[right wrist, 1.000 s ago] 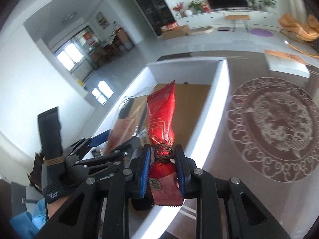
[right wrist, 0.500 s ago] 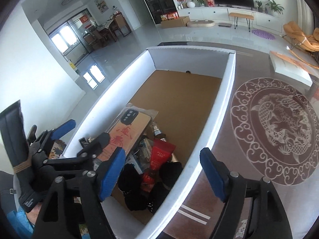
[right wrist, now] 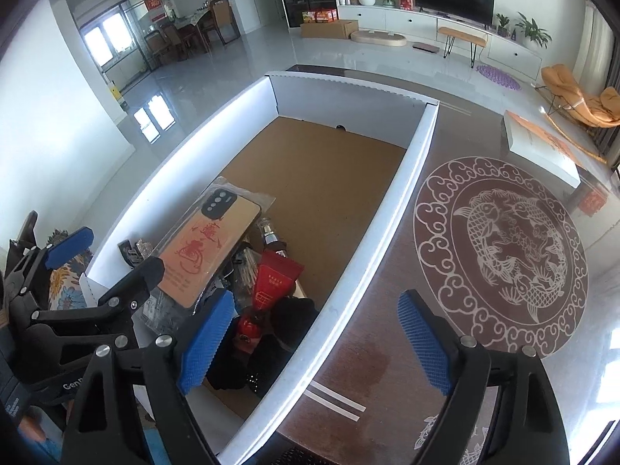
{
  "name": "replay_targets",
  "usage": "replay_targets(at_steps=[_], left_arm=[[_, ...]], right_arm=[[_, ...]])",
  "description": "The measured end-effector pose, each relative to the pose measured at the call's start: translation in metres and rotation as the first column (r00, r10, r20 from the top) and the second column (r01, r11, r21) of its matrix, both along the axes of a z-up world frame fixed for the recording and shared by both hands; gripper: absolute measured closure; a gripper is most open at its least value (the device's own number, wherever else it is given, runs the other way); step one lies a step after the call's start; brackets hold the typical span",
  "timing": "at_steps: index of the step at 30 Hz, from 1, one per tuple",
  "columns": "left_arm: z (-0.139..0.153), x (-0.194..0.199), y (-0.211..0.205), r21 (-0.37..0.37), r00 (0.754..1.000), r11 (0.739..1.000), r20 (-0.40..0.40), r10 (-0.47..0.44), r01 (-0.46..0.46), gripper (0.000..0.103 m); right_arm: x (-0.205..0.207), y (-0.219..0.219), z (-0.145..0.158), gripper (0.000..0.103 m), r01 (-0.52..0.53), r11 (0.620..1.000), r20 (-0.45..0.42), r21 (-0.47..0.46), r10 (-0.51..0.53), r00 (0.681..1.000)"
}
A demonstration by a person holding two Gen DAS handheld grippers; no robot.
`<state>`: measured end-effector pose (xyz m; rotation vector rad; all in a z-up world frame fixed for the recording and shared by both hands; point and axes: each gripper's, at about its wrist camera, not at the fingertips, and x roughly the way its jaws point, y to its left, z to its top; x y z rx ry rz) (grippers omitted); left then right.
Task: Organize objects
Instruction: 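Withdraw both open grippers from the organizer box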
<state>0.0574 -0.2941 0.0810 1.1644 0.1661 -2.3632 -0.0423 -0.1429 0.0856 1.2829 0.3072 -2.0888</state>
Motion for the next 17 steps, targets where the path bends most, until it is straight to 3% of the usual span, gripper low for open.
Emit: replay_targets(at_steps=[6,12,17], left_arm=[[0.001,0.003,-0.011,0.003,0.999,0.999,-0.009,0.043,-0.042,0.000],[-0.003,0.008,-0.025,0.055,0.998,0.996,-0.004,0.068,-0.068,0.000],[-0.001,0.012,-0.025,0.017,0.996,0.996,-0.022,0.090,-0.089,0.000]], right_arm=[[0.003,-0.008,-0.001,0.016,-0.010,1.000,-0.005,0.013,0.010,1.000],[0.005,-0.013,-0.004,0.015,-0.008,0.999,-0.022,0.038,0.009,1.000],[0.013,-0.019,-0.004,0.015,-0.030,0.999,-0.033,0.035,0.031,0.999]])
